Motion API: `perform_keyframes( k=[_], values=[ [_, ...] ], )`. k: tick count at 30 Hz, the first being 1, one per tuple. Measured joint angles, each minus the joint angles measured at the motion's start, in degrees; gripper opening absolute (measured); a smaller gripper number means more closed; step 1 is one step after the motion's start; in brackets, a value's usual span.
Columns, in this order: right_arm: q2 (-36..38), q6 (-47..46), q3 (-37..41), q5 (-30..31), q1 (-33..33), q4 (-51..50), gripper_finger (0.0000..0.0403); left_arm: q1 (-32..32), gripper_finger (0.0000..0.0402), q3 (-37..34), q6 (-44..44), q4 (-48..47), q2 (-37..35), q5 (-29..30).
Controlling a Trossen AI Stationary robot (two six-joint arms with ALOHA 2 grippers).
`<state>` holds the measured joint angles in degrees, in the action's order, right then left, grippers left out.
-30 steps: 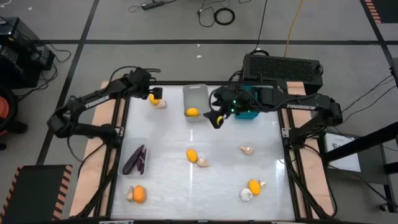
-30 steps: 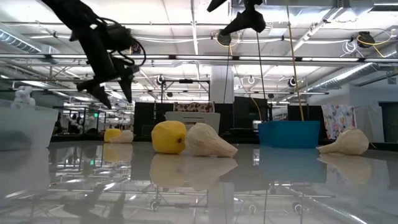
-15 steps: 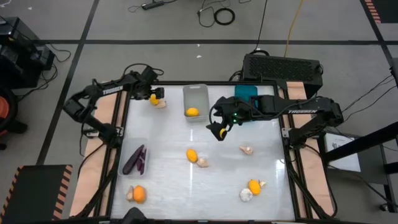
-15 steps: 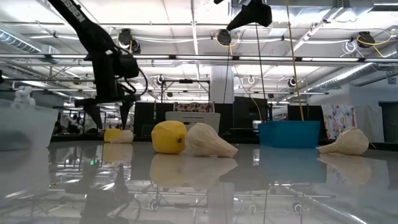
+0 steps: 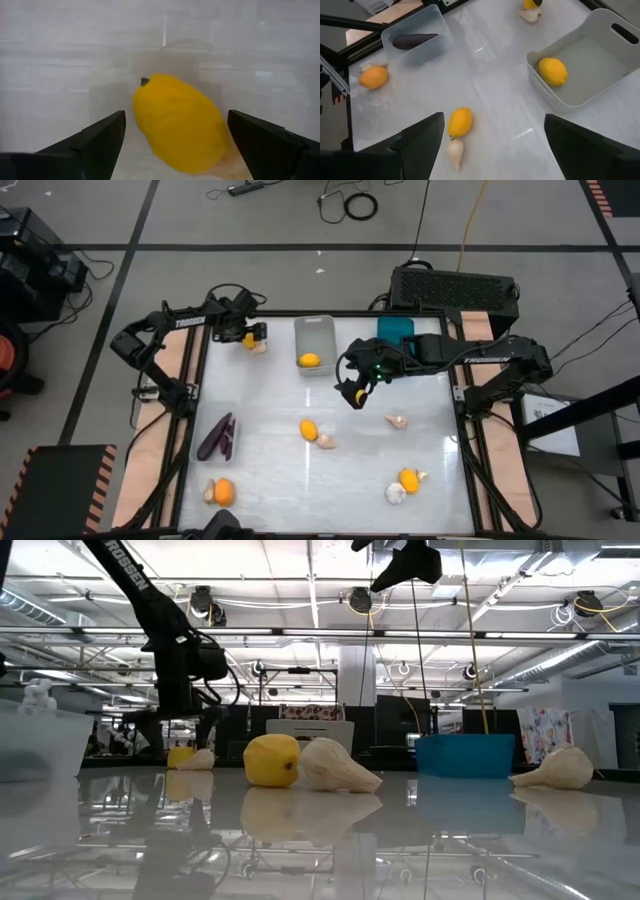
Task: Sort produce into baskets
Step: Put the yellow lemon into the gray bin
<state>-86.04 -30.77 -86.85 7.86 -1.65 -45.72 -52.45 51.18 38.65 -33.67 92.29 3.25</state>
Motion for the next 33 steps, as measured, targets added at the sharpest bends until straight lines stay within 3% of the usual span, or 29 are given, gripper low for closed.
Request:
perform_keyframes(
  k=[4, 15, 25, 33],
  values=[
    [0.0, 0.1, 0.0, 0.0, 0.0, -0.1, 0.0336, 0.1, 0.0338, 0.0, 0.0, 0.3, 0.0, 0.0],
    [0.0, 0.0, 0.0, -0.1, -0.8, -0.1, 0.0336, 0.1, 0.0234, 0.0, -0.1, 0.2, 0.0, 0.3],
    [0.0, -1.6, 0.0, -0.2, -3.3, -0.1, 0.0336, 0.1, 0.0226, 0.0, -1.6, 2.0, -7.1, -1.9],
    [0.0, -3.7, 0.0, 0.2, -3.7, 0.0, 0.0336, 3.4, 0.0225, 3.3, 1.5, 9.9, -18.0, -10.1]
  ],
)
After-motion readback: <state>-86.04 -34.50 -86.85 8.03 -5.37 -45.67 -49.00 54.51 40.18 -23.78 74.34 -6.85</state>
